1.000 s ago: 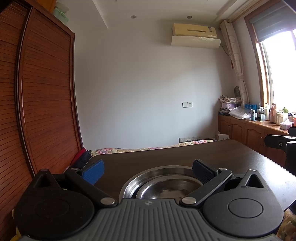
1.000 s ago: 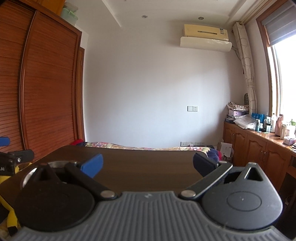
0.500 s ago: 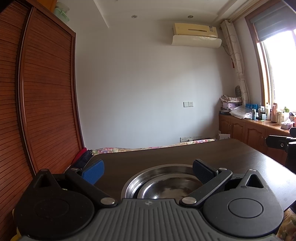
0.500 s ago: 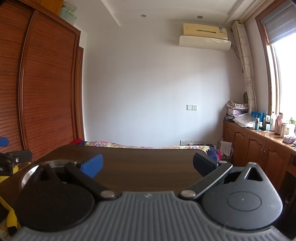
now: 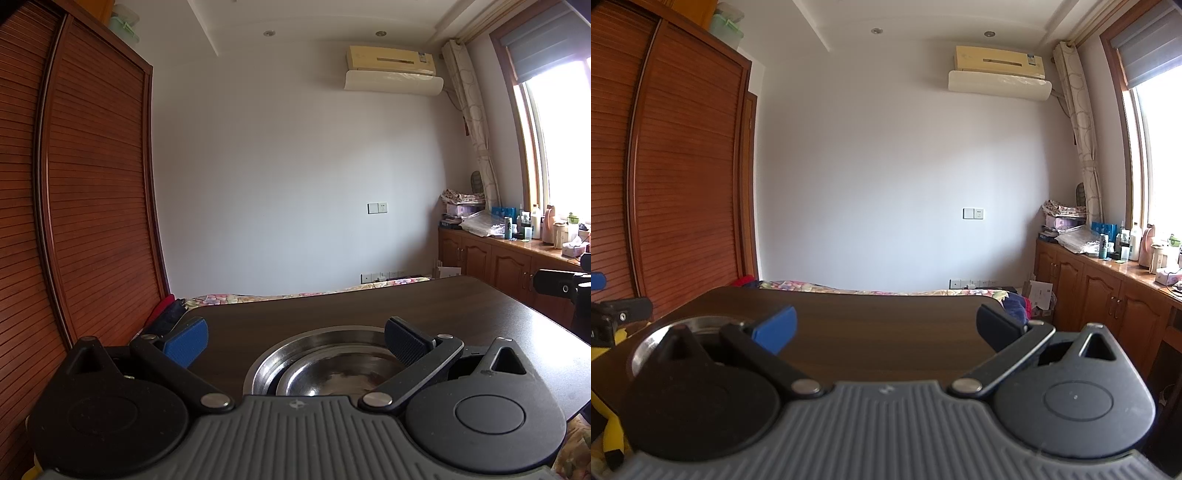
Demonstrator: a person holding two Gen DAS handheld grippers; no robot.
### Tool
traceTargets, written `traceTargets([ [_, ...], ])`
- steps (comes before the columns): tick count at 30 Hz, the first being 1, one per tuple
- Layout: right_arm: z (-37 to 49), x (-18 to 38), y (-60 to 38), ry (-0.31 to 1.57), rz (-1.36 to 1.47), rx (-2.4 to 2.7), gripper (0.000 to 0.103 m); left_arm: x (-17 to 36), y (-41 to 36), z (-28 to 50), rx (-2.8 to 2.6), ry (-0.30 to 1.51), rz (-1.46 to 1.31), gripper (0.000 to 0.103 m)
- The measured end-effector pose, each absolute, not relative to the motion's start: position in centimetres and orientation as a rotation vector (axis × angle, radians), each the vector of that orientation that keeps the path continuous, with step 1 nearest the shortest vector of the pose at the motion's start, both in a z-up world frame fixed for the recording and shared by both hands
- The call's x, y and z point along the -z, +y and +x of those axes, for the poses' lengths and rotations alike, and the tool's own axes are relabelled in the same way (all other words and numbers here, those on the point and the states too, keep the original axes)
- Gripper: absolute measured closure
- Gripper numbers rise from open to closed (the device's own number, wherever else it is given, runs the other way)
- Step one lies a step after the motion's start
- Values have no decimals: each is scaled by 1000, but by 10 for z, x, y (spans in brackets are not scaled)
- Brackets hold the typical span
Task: Organize plates and bowls
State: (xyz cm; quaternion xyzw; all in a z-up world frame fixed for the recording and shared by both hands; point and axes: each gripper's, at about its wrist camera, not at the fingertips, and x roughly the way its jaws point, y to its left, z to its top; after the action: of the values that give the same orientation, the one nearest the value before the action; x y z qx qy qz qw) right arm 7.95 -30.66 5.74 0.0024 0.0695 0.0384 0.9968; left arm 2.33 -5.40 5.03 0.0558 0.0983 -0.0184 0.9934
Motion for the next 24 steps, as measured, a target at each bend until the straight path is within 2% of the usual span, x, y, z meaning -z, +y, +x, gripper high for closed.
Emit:
traceTargets([
  [24,82,-55,-307,146,2,-77,0,-49,-52,24,31,198,110,0],
])
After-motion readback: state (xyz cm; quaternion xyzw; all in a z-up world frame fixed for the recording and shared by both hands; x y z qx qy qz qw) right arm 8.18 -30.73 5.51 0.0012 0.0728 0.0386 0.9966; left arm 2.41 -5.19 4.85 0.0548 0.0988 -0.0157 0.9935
